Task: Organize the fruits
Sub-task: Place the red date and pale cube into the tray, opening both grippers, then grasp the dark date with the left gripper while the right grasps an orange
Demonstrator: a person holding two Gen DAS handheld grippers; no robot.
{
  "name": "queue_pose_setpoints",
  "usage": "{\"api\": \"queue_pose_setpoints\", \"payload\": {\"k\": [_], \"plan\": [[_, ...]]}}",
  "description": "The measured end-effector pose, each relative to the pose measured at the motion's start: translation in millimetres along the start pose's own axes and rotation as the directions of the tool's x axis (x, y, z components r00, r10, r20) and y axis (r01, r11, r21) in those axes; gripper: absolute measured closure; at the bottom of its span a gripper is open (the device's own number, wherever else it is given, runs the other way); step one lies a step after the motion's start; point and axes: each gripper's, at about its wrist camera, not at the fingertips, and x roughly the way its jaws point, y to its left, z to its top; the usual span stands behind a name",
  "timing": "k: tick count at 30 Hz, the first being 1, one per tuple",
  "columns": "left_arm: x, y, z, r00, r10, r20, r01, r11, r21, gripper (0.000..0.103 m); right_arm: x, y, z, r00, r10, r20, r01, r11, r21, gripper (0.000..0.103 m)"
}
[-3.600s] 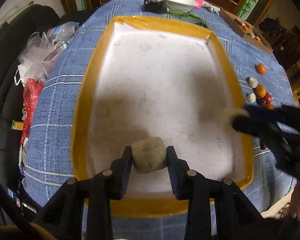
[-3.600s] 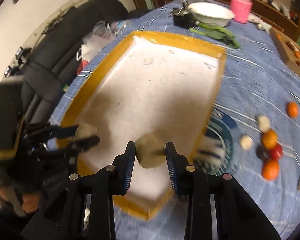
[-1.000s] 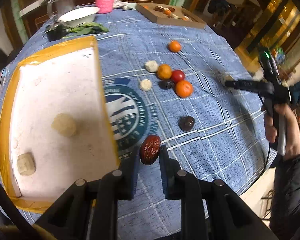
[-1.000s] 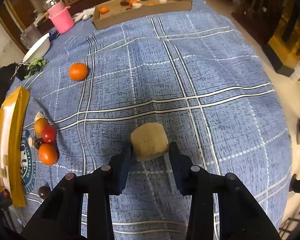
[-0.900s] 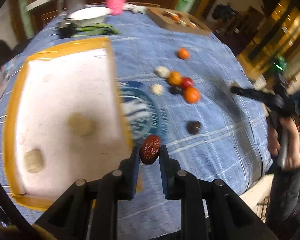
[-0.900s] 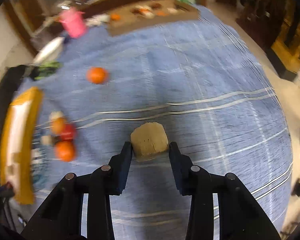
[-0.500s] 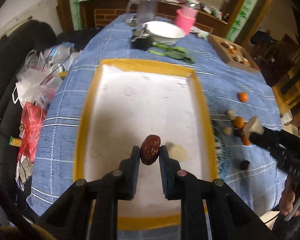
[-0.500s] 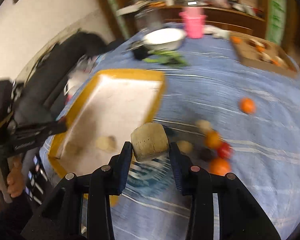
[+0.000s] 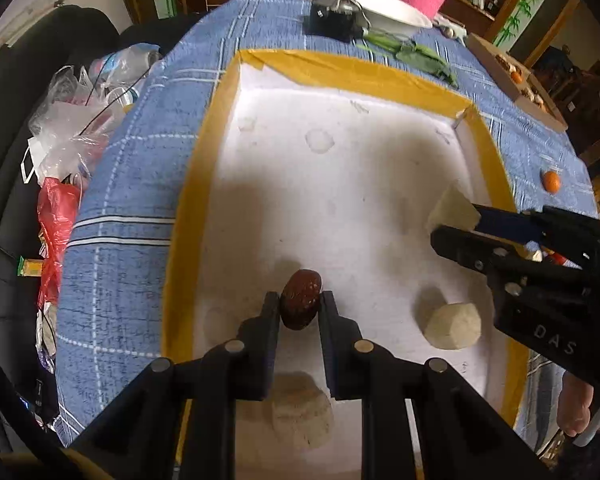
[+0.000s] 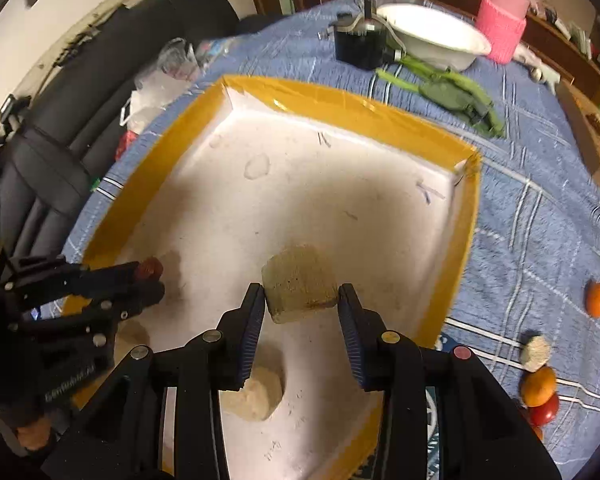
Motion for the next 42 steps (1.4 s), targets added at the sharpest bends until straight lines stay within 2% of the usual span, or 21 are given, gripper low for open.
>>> {"api": "queue_pose_setpoints", "payload": {"k": [4, 5, 6, 7, 8, 9, 10, 12, 13, 15, 18, 20, 22, 24, 29, 32, 40, 42], "plan": [[6.6, -5.0, -1.1, 1.000, 0.025, -0.002, -0.025, 0.999, 0.027, 0.081, 14.2, -2.6, -4.4, 0.999, -0.001, -0.035, 0.002, 1.000, 0.020, 0.063], [6.6, -6.1, -1.3, 0.999, 0.035, -0.004, -0.035, 0.999, 0.032, 0.072, 16.4, -4.7, -4.8, 0.999, 0.013, -0.047, -0.012, 0.999, 0.032, 0.061], [5.1, -6.6, -1.9, 0.999, 0.033, -0.005, -0.033, 0.999, 0.034, 0.058, 14.3, -7.6, -4.9, 0.998, 0.045, -0.048, -0.043, 0.998, 0.052, 0.056], [-0.4, -6.7, -3.2, 1.000, 0.022, 0.010, -0.023, 0.999, 0.029, 0.053, 6.2, -11.6, -5.1, 0.996, 0.080, -0.038, -0.077, 0.994, 0.077, 0.053], [-8.6, -5.7, -4.7, 0.999, 0.010, 0.038, -0.011, 1.000, 0.022, 0.050, -3.7, -15.1, -5.8, 0.995, 0.098, -0.017, -0.096, 0.991, 0.094, 0.053], [-19.3, -6.7, -7.5, 0.998, 0.002, 0.070, -0.004, 1.000, 0.022, 0.046, -22.7, -20.9, -8.2, 0.993, 0.118, 0.032, -0.121, 0.986, 0.114, 0.048], [-32.4, -9.6, -11.6, 0.994, -0.005, 0.106, 0.002, 1.000, 0.028, 0.042, -46.8, -28.1, -15.2, 0.988, 0.126, 0.092, -0.138, 0.982, 0.128, 0.036], [-53.6, -18.3, -20.4, 0.987, -0.019, 0.157, 0.012, 0.999, 0.044, 0.030, -89.7, -41.3, -35.2, 0.974, 0.121, 0.190, -0.150, 0.978, 0.143, 0.028], [-63.7, -25.9, -25.4, 0.984, -0.030, 0.175, 0.020, 0.998, 0.063, 0.029, -103.6, -46.5, -44.5, 0.968, 0.119, 0.219, -0.154, 0.977, 0.149, 0.027], [-78.9, -47.6, -37.8, 0.980, -0.060, 0.192, 0.038, 0.993, 0.112, 0.029, -133.7, -61.1, -72.1, 0.957, 0.102, 0.273, -0.152, 0.974, 0.170, 0.026], [-88.7, -86.5, -56.0, 0.976, -0.131, 0.176, 0.097, 0.976, 0.193, 0.028, -159.3, -91.6, -116.8, 0.950, -0.011, 0.312, -0.077, 0.961, 0.267, 0.025], [-86.7, -116.3, -68.2, 0.972, -0.190, 0.135, 0.151, 0.955, 0.253, 0.028, -163.9, -111.2, -141.3, 0.946, -0.059, 0.319, -0.051, 0.944, 0.327, 0.025], [-79.3, -143.8, -79.5, 0.975, -0.206, 0.089, 0.170, 0.937, 0.305, 0.028, -163.1, -134.5, -171.3, 0.950, -0.088, 0.299, -0.042, 0.915, 0.401, 0.025], [-69.1, -171.7, -88.2, 0.979, -0.198, 0.053, 0.167, 0.920, 0.354, 0.028, -160.8, -152.8, -192.3, 0.956, -0.081, 0.280, -0.058, 0.889, 0.454, 0.025], [-35.8, -224.2, -92.8, 0.977, -0.207, -0.050, 0.209, 0.892, 0.401, 0.028, -149.8, -182.0, -231.5, 0.968, -0.045, 0.245, -0.096, 0.839, 0.535, 0.036], [-18.4, -247.4, -86.7, 0.985, -0.162, -0.063, 0.173, 0.893, 0.416, 0.031, -146.9, -190.4, -245.8, 0.967, -0.033, 0.252, -0.117, 0.824, 0.555, 0.040], [-1.6, -286.2, -68.4, 0.995, -0.096, -0.032, 0.100, 0.885, 0.456, 0.048, -134.5, -203.8, -263.2, 0.970, -0.019, 0.242, -0.125, 0.816, 0.564, 0.050], [7.5, -289.2, -66.8, 0.996, -0.068, -0.050, 0.083, 0.883, 0.463, 0.064, -133.7, -206.8, -262.4, 0.969, -0.014, 0.246, -0.132, 0.814, 0.566, 0.051]]}}
